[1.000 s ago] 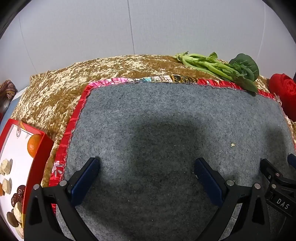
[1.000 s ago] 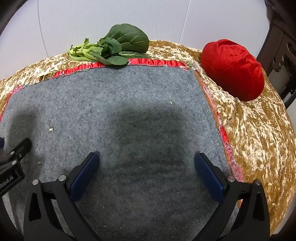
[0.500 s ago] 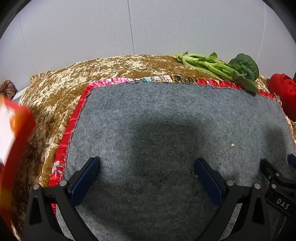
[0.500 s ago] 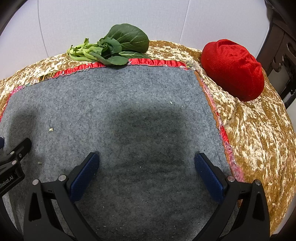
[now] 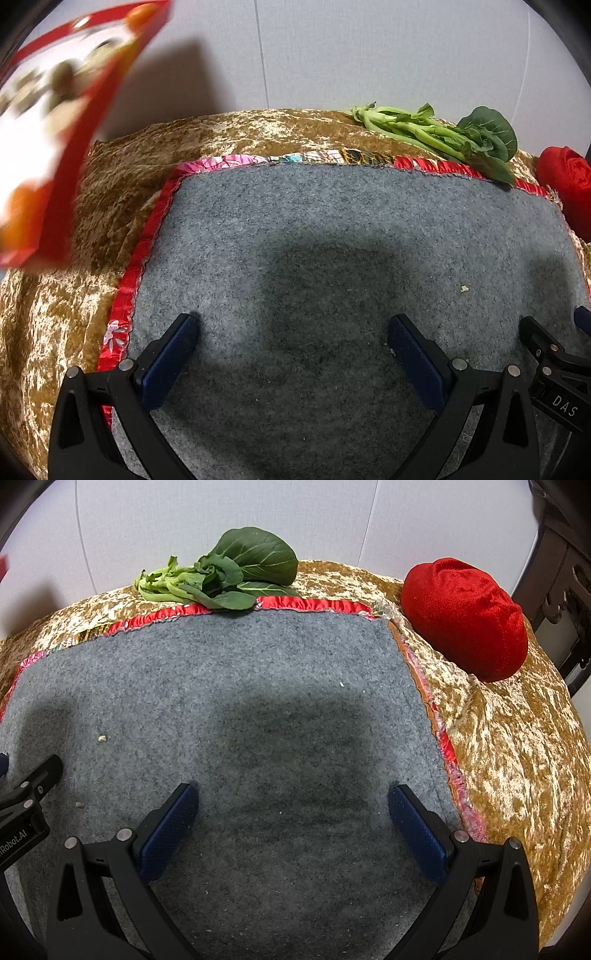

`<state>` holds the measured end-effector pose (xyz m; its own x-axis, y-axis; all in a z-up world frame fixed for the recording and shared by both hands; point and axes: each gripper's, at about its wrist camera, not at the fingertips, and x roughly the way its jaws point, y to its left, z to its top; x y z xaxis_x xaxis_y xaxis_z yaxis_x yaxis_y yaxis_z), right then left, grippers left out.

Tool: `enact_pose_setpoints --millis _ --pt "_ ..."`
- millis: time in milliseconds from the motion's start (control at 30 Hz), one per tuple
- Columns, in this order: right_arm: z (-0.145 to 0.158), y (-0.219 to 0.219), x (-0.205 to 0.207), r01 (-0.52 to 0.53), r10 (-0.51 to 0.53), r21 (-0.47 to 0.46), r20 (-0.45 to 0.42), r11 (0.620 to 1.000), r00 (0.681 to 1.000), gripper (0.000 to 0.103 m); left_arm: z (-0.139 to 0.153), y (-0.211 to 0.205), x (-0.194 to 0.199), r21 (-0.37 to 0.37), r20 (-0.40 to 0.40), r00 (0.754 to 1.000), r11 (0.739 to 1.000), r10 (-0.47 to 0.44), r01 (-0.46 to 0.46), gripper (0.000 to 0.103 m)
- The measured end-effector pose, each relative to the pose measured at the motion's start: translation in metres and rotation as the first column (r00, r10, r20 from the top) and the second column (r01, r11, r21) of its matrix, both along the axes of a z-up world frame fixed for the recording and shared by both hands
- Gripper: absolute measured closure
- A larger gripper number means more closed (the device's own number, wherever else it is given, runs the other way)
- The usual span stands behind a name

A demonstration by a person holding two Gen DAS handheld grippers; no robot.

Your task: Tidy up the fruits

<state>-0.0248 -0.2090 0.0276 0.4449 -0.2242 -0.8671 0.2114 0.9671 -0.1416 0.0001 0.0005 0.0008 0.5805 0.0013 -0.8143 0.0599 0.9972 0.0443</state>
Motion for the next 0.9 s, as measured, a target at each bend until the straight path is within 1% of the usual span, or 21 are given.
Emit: enact_pose_setpoints --millis 567,700,900 --pt "0.0000 0.0000 0.0000 0.000 0.000 0.000 0.000 1.000 1.000 0.000 -0.0013 0.0008 0.0004 -0.002 -0.002 1.000 1.000 0.000 0.000 0.000" --pt "0.0000 -0.0001 0.0000 0.000 0.000 0.000 0.000 1.000 1.000 0.000 -0.0024 -0.0010 0.0012 0.013 -0.007 1.000 1.000 0.000 0.000 0.000" --pt "0.0000 0.0001 -0.0002 0.000 0.000 -0.001 0.000 1.000 1.000 0.000 -0.0041 0.0000 0.0014 0.009 -0.009 1.000 1.000 0.000 0.000 0.000"
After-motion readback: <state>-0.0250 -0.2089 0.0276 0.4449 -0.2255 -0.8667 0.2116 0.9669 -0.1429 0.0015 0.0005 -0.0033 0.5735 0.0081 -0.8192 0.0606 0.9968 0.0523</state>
